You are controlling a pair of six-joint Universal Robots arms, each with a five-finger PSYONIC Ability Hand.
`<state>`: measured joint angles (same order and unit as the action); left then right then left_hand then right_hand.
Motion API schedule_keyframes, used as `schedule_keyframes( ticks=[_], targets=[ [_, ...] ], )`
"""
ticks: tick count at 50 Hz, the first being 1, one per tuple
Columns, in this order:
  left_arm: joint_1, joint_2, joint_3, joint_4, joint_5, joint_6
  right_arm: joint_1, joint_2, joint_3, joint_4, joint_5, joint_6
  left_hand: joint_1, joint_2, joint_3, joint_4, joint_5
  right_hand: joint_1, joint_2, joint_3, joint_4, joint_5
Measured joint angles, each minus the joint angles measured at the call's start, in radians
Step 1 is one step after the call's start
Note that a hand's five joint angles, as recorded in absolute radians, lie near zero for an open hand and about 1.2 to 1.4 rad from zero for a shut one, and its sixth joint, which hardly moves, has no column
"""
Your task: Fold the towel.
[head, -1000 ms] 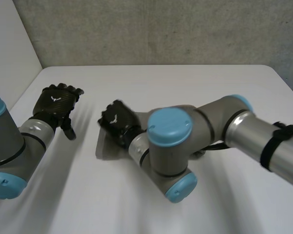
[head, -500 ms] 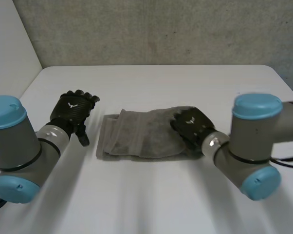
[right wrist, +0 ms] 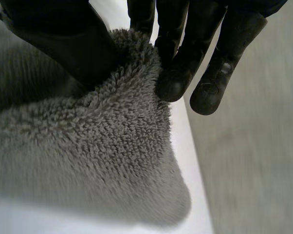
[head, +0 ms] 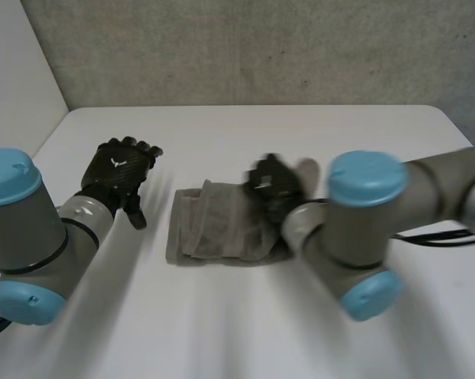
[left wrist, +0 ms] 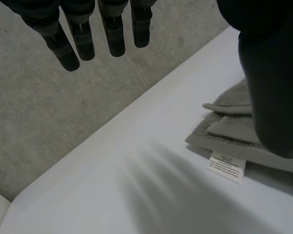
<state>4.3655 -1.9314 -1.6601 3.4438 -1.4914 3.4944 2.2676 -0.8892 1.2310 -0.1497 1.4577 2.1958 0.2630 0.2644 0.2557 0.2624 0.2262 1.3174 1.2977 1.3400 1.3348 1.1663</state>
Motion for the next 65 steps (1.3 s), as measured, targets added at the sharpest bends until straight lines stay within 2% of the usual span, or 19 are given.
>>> schedule_keyframes(
  ticks=[3, 5, 9, 12, 13, 14, 16, 17, 21, 31, 39, 45, 51, 55, 61, 65],
  targets=[
    [0.001, 0.002, 0.01, 0.0, -0.002, -0.008, 0.079, 0.052, -0.063, 0.003, -0.054, -0.047, 0.0, 0.0, 0.0, 0.0, 0.0, 0.0, 0.003, 0.0, 0.0, 0.0],
    [0.002, 0.003, 0.02, 0.0, -0.003, -0.021, 0.145, 0.107, -0.115, 0.007, -0.122, -0.09, -0.001, 0.0, 0.0, 0.0, 0.0, 0.0, 0.003, 0.0, 0.0, 0.0],
    [0.009, 0.003, 0.033, -0.001, -0.005, -0.059, 0.203, 0.173, -0.159, 0.011, -0.221, -0.13, -0.002, 0.0, 0.0, 0.0, -0.001, -0.028, -0.022, -0.032, -0.032, -0.035],
    [0.016, 0.004, 0.043, -0.001, -0.006, -0.099, 0.219, 0.196, -0.167, 0.011, -0.27, -0.132, -0.002, 0.0, 0.0, 0.0, -0.001, -0.359, -0.355, -0.376, -0.372, -0.389],
    [0.019, 0.004, 0.047, -0.002, -0.006, -0.115, 0.22, 0.198, -0.165, 0.011, -0.281, -0.125, -0.002, 0.0, 0.0, 0.0, -0.001, -0.584, -0.584, -0.598, -0.591, -0.596],
    [0.02, 0.005, 0.049, -0.002, -0.006, -0.122, 0.219, 0.197, -0.162, 0.012, -0.284, -0.119, -0.002, 0.0, 0.0, 0.0, -0.001, -0.663, -0.665, -0.658, -0.651, -0.677],
    [0.023, 0.005, 0.055, -0.003, -0.006, -0.142, 0.213, 0.184, -0.148, 0.011, -0.285, -0.094, -0.002, 0.0, 0.0, 0.0, -0.001, -0.986, -0.981, -1.003, -0.994, -1.017],
    [0.024, 0.005, 0.059, -0.004, -0.005, -0.149, 0.205, 0.17, -0.135, 0.011, -0.278, -0.072, -0.002, 0.0, 0.0, 0.0, -0.001, -1.046, -1.046, -1.074, -1.067, -1.085],
    [0.022, 0.005, 0.072, -0.005, -0.005, -0.159, 0.166, 0.102, -0.075, 0.008, -0.256, 0.012, -0.002, 0.0, 0.0, 0.0, -0.001, -1.083, -1.057, -1.101, -1.086, -1.106],
    [-0.028, -0.023, 0.132, -0.01, -0.005, -0.186, 0.011, -0.115, 0.106, 0.002, -0.221, 0.368, -0.002, 0.0, 0.0, 0.0, -0.001, -1.087, -1.057, -1.101, -1.086, -1.106],
    [-0.103, -0.08, 0.139, -0.027, -0.005, -0.259, -0.09, -0.122, 0.091, 0.022, -0.217, 0.619, -0.002, 0.0, 0.0, 0.0, 0.0, -1.087, -1.057, -1.101, -1.086, -1.106],
    [-0.136, -0.159, 0.131, -0.084, -0.026, -0.273, -0.113, 0.001, -0.023, 0.111, -0.211, 0.685, -0.002, 0.0, 0.0, 0.0, -0.001, -1.087, -1.057, -1.101, -1.086, -1.106],
    [-0.141, -0.245, 0.143, -0.117, -0.069, -0.27, -0.112, 0.144, -0.16, 0.238, -0.186, 0.683, -0.002, 0.0, 0.0, 0.0, -0.001, -1.088, -1.057, -1.101, -1.086, -1.106],
    [-0.141, -0.274, 0.155, -0.124, -0.086, -0.269, -0.11, 0.191, -0.211, 0.29, -0.169, 0.68, -0.002, 0.0, 0.0, 0.0, -0.001, -1.107, -1.057, -1.101, -1.086, -1.106],
    [-0.142, -0.238, 0.168, -0.13, -0.089, -0.273, -0.112, 0.141, -0.214, 0.306, -0.16, 0.693, -0.002, 0.0, 0.0, 0.0, -0.008, -1.11, -1.057, -1.101, -1.086, -1.106],
    [-0.147, -0.156, 0.177, -0.142, -0.087, -0.28, -0.126, 0.033, -0.175, 0.29, -0.16, 0.737, -0.002, 0.0, 0.0, 0.0, -0.01, -1.11, -1.057, -1.101, -1.086, -1.106]
  ],
)
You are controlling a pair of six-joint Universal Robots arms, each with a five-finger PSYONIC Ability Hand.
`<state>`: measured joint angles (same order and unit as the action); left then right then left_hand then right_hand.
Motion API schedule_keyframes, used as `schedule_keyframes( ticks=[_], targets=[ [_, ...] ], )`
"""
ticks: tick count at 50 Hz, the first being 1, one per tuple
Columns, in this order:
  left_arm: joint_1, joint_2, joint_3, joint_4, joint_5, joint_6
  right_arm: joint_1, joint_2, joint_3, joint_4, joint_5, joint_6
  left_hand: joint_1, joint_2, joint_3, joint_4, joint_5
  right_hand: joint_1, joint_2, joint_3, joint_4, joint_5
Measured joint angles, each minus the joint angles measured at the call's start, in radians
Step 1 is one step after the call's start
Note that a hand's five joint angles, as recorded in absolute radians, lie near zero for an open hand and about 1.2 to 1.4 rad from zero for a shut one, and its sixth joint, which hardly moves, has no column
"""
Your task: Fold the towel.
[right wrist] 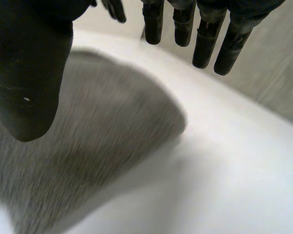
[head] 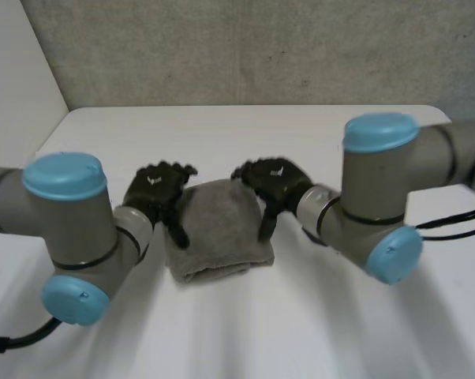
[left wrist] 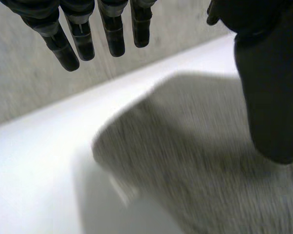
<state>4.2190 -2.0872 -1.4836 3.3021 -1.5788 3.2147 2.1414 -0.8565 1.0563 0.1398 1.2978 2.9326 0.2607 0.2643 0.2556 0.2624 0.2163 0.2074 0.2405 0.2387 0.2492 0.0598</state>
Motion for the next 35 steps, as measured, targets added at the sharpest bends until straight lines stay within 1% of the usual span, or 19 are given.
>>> schedule_keyframes(
  ticks=[2, 4, 7, 10, 13, 15, 16, 18, 23, 29, 35],
  targets=[
    [-0.003, 0.039, 0.004, -0.005, 0.001, -0.003, -0.011, -0.056, 0.024, -0.017, 0.0, 0.029, 0.0, 0.0, 0.0, 0.0, 0.0, 0.0, 0.0, 0.0, 0.0, 0.0],
    [-0.005, 0.099, 0.01, -0.013, 0.001, -0.008, -0.033, -0.141, 0.065, -0.048, 0.003, 0.075, 0.0, 0.0, 0.0, 0.0, 0.0, 0.0, 0.0, 0.0, 0.0, 0.0],
    [-0.002, 0.155, 0.015, -0.02, 0.001, -0.012, -0.06, -0.22, 0.108, -0.081, 0.016, 0.114, 0.0, 0.0, 0.0, 0.0, 0.0, 0.0, 0.0, 0.0, 0.0, 0.0],
    [0.006, 0.219, 0.027, -0.032, -0.002, -0.016, -0.095, -0.307, 0.158, -0.115, 0.057, 0.147, -0.001, 0.0, 0.0, 0.0, 0.0, 0.0, 0.0, 0.0, 0.0, 0.0],
    [0.022, 0.268, 0.051, -0.062, -0.014, -0.019, -0.122, -0.37, 0.193, -0.134, 0.122, 0.159, -0.001, 0.0, 0.0, 0.0, 0.0, 0.0, 0.0, 0.0, 0.0, 0.0],
    [0.035, 0.292, 0.077, -0.097, -0.037, -0.022, -0.141, -0.403, 0.213, -0.14, 0.178, 0.161, -0.001, 0.0, 0.0, 0.0, 0.0, 0.0, 0.0, 0.0, 0.0, 0.0],
    [0.039, 0.298, 0.086, -0.109, -0.046, -0.024, -0.144, -0.408, 0.216, -0.14, 0.189, 0.161, -0.001, 0.0, 0.0, 0.0, 0.0, 0.0, 0.0, 0.0, 0.0, 0.0],
    [0.049, 0.309, 0.115, -0.153, -0.081, -0.033, -0.157, -0.424, 0.224, -0.14, 0.237, 0.159, -0.001, 0.0, 0.0, 0.0, 0.0, 0.0, 0.0, 0.0, 0.0, 0.0],
    [0.058, 0.312, 0.168, -0.238, -0.139, -0.058, -0.177, -0.429, 0.224, -0.135, 0.286, 0.154, -0.001, 0.0, 0.0, 0.0, 0.0, 0.0, 0.0, 0.0, 0.0, 0.0],
    [0.057, 0.305, 0.193, -0.289, -0.154, -0.086, -0.188, -0.424, 0.219, -0.131, 0.296, 0.15, -0.001, 0.0, 0.0, 0.0, 0.0, 0.0, 0.0, 0.0, 0.0, 0.0],
    [0.051, 0.299, 0.194, -0.295, -0.15, -0.096, -0.194, -0.424, 0.217, -0.13, 0.293, 0.146, -0.001, 0.0, 0.0, 0.0, 0.0, 0.0, 0.0, 0.0, 0.0, 0.0]
  ],
)
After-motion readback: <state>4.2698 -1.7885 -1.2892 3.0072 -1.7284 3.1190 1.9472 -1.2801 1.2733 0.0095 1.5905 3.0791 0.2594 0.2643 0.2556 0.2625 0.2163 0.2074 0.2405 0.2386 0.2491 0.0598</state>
